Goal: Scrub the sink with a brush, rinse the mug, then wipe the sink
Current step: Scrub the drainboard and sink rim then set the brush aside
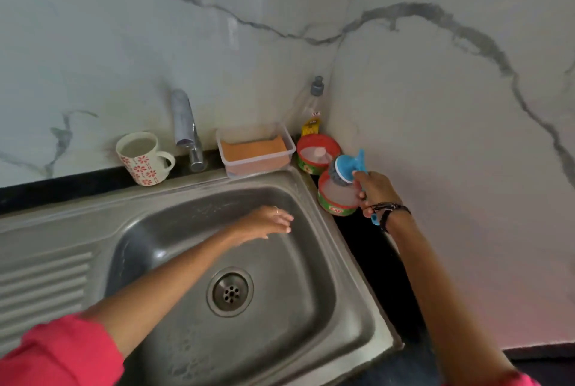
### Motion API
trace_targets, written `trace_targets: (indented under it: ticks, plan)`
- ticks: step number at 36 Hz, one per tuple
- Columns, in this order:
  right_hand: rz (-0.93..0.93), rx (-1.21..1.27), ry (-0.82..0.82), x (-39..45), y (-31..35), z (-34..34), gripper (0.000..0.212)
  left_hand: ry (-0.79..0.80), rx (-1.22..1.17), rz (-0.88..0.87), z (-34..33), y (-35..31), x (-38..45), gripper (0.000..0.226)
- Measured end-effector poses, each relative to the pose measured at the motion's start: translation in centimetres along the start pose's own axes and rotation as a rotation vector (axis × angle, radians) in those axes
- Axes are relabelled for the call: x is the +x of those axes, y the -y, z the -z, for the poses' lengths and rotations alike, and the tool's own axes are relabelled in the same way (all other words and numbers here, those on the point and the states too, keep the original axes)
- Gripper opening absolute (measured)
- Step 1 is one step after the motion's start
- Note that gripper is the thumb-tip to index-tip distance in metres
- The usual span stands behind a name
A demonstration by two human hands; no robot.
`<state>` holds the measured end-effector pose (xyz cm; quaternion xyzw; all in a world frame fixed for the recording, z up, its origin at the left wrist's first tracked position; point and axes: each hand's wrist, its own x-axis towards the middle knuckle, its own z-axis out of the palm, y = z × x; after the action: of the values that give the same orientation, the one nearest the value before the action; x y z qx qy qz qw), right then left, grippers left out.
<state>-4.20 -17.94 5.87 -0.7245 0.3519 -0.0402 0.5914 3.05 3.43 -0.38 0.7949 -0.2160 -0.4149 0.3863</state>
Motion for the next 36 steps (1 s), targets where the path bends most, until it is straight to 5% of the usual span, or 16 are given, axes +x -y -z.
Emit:
trace_targets:
  ticks: [9, 22, 36]
  plan:
    - [0.165, -0.325, -0.056, 8.5, 3.5, -3.2, 0.027, -0.125, -0.154, -0.174, 3.3, -5.7, 7.2, 0.051]
    - [0.013, -0.815, 0.029, 14.5, 3.6, -5.5, 0.053, -0.1, -0.084, -0.095, 4.4, -5.4, 11.7, 0.059]
    - [0.149, -0.66, -0.038, 13.6, 3.0, -7.1, 0.043, -0.116, 0.164, -0.106, 3.0, -5.0, 9.1, 0.076]
